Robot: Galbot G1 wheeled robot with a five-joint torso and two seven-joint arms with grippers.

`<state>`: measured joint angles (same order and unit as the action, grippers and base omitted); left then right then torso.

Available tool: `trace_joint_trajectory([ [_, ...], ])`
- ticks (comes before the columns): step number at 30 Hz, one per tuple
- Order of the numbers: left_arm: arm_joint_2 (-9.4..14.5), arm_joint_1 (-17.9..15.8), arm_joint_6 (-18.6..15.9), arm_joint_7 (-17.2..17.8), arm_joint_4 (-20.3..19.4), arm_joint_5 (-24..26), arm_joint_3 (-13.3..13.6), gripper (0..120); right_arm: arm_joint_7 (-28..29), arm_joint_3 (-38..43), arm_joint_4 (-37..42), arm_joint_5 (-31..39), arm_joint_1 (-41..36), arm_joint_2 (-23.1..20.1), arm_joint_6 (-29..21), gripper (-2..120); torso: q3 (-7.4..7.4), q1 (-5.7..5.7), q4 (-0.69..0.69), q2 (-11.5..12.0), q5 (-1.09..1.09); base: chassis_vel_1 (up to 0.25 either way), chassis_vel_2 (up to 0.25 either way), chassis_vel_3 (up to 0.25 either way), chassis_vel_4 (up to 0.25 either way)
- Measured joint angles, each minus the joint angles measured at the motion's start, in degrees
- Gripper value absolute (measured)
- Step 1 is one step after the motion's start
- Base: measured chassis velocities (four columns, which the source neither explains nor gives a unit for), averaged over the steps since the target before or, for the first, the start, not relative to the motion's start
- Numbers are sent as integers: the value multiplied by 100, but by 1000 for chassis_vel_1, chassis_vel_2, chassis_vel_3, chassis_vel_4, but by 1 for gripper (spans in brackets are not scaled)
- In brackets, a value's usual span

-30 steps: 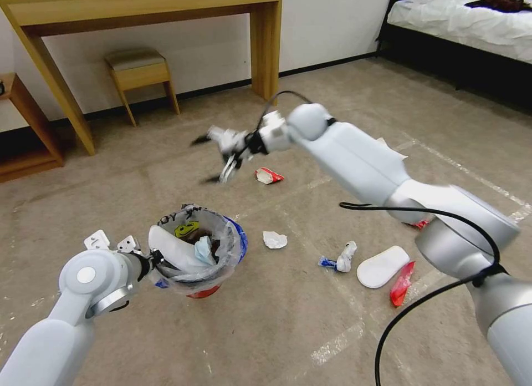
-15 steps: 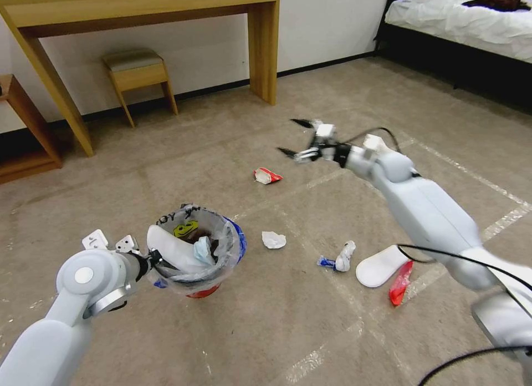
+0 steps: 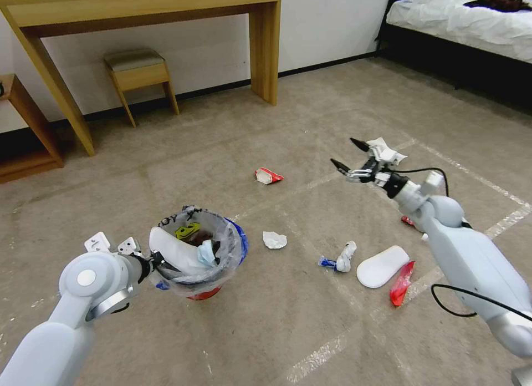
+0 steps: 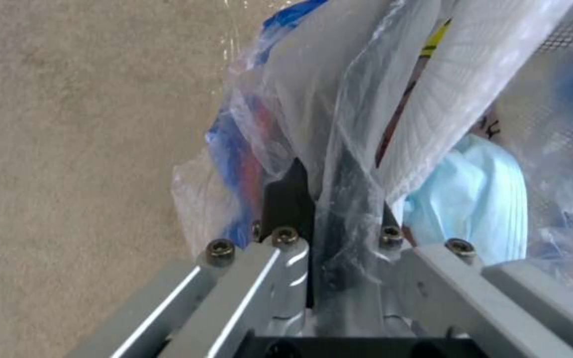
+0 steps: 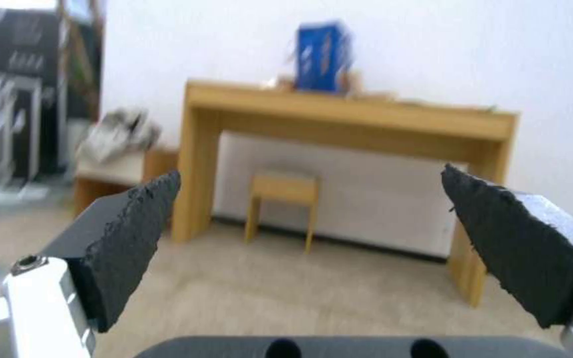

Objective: Pick up the trash bin and place the garbage on the floor into it.

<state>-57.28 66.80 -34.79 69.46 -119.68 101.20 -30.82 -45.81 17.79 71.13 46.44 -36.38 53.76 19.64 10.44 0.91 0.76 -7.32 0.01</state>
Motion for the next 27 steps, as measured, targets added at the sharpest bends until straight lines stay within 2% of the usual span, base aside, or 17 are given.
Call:
trace_joint_trajectory([
  [1,-44,30,-5,-4,-22,-45,-12,4,151,386,330,69,-377,27,5,100,-1,0,-3,0,-2,0,0,0,0],
  [3,-103,33,-15,-6,-30,-100,16,4,376,877,715,34,-922,97,32,100,-1,0,-1,0,-2,0,0,0,0],
  [6,-137,32,-20,-9,-35,-122,40,4,523,1115,924,5,-1254,147,63,100,0,0,3,0,0,0,0,0,0],
  [8,-174,35,-30,-14,-44,-144,66,4,745,1601,1338,-102,-1890,252,130,100,-1,0,5,0,0,0,0,0,0],
  [11,-171,42,-34,-15,-49,-151,67,4,888,2022,1673,-305,-2326,366,180,100,-1,0,1,0,-1,0,0,0,0],
  [15,-170,47,-37,-19,-59,-153,67,4,1065,2304,1904,-477,-2635,465,220,100,-1,0,0,0,-2,0,0,0,0],
  [20,-212,46,-43,-24,-90,-173,73,4,1308,2759,2140,-826,-3248,803,244,100,0,-1,2,1,-1,0,0,0,0],
  [27,-227,52,-58,-32,-110,-187,86,4,1680,2994,2166,-1179,-3610,1038,239,100,0,0,1,1,-1,0,0,0,0],
])
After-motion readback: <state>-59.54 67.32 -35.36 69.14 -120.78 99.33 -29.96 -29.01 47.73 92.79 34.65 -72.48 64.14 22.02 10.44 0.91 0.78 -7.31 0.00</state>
